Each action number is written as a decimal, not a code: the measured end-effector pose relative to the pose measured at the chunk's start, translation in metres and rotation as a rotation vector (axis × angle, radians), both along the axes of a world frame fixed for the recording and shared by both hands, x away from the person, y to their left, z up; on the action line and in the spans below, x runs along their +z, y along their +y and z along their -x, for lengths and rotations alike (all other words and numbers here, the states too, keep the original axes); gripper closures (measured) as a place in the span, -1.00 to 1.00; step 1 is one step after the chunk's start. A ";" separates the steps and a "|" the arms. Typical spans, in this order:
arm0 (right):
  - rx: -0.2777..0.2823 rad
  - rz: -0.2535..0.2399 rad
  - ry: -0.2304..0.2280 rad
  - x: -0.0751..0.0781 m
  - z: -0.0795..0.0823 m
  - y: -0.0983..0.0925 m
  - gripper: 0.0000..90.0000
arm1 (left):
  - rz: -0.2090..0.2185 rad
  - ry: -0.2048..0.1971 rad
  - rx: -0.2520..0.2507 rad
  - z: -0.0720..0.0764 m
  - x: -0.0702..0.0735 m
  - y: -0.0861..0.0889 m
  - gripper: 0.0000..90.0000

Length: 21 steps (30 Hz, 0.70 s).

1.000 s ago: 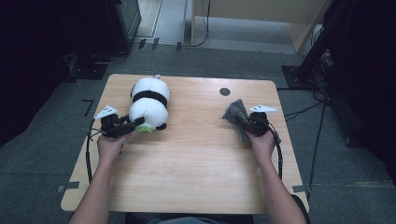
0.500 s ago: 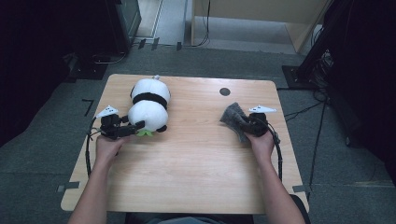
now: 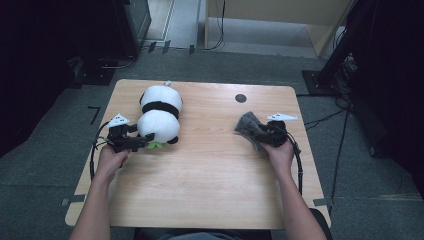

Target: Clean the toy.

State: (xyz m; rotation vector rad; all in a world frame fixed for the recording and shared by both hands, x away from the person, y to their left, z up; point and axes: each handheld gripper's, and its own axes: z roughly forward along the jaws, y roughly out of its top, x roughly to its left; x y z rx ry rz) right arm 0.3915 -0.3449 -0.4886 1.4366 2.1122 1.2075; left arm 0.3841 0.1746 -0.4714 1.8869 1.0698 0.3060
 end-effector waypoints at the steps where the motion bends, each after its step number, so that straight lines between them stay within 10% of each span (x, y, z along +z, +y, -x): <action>1: 0.000 0.003 -0.002 0.001 0.001 0.000 0.00 | 0.006 0.002 0.000 0.000 0.000 0.000 -0.65; 6: 0.003 0.007 -0.008 0.004 0.005 0.000 -0.01 | 0.054 0.009 -0.005 0.002 0.004 0.006 -0.99; 21: 0.048 0.024 -0.011 0.014 0.021 0.011 -0.03 | 0.047 -0.059 -0.048 0.021 0.034 -0.001 -0.98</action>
